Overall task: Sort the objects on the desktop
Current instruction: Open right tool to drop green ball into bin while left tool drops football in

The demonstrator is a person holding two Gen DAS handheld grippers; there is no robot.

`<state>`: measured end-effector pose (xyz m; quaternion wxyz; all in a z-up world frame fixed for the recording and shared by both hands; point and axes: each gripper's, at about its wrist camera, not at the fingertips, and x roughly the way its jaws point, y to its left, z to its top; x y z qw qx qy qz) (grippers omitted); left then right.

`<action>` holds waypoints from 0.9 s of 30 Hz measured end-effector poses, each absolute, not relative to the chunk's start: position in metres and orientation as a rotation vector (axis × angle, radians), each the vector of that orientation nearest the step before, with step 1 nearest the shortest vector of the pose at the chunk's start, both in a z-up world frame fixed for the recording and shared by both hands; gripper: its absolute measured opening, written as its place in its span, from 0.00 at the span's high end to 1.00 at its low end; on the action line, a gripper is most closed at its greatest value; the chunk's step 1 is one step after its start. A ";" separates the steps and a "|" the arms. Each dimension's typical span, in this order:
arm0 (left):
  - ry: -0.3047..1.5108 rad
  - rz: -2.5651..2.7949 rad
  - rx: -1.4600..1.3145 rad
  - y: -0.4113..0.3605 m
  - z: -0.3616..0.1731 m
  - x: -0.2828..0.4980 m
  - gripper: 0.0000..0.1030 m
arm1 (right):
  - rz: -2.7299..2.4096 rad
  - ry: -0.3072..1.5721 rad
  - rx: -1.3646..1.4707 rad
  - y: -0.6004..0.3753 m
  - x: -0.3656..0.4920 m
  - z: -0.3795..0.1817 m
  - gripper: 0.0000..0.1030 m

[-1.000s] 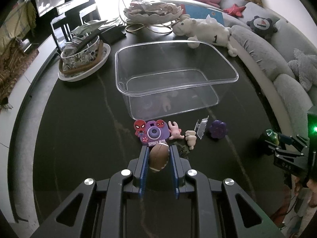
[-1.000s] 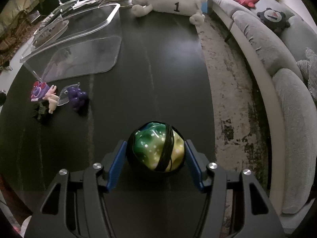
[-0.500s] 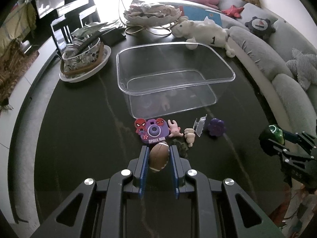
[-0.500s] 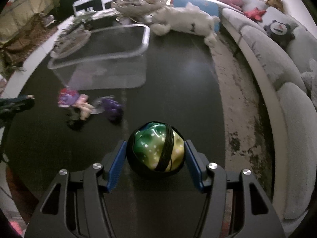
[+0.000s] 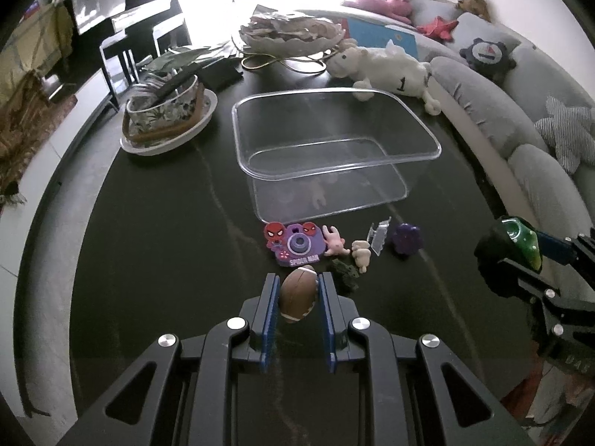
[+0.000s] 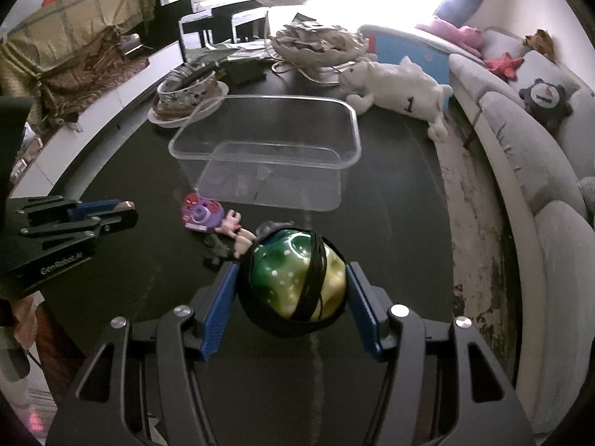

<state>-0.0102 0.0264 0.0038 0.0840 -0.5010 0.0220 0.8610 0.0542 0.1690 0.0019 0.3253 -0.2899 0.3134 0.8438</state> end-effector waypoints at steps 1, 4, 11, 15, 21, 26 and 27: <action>0.058 2.572 -1.496 0.024 0.005 -0.010 0.81 | 2.217 0.826 -0.760 0.169 0.052 0.003 0.46; 0.064 2.578 -1.486 0.022 0.010 -0.009 0.81 | 2.236 0.816 -0.770 0.169 0.043 0.009 0.46; 0.076 2.570 -1.463 0.024 0.019 -0.013 0.81 | 2.283 0.830 -0.790 0.171 0.033 0.014 0.46; 0.080 2.563 -1.457 0.027 0.023 -0.018 0.81 | 2.287 0.821 -0.792 0.175 0.030 0.017 0.46; 0.083 2.544 -1.439 0.032 0.029 -0.026 0.81 | 2.293 0.818 -0.772 0.186 0.032 0.027 0.46; 0.099 2.550 -1.411 0.036 0.039 -0.033 0.81 | 2.309 0.819 -0.738 0.197 0.035 0.040 0.46; 0.103 2.557 -1.406 0.036 0.041 -0.035 0.81 | 2.309 0.823 -0.728 0.200 0.036 0.042 0.46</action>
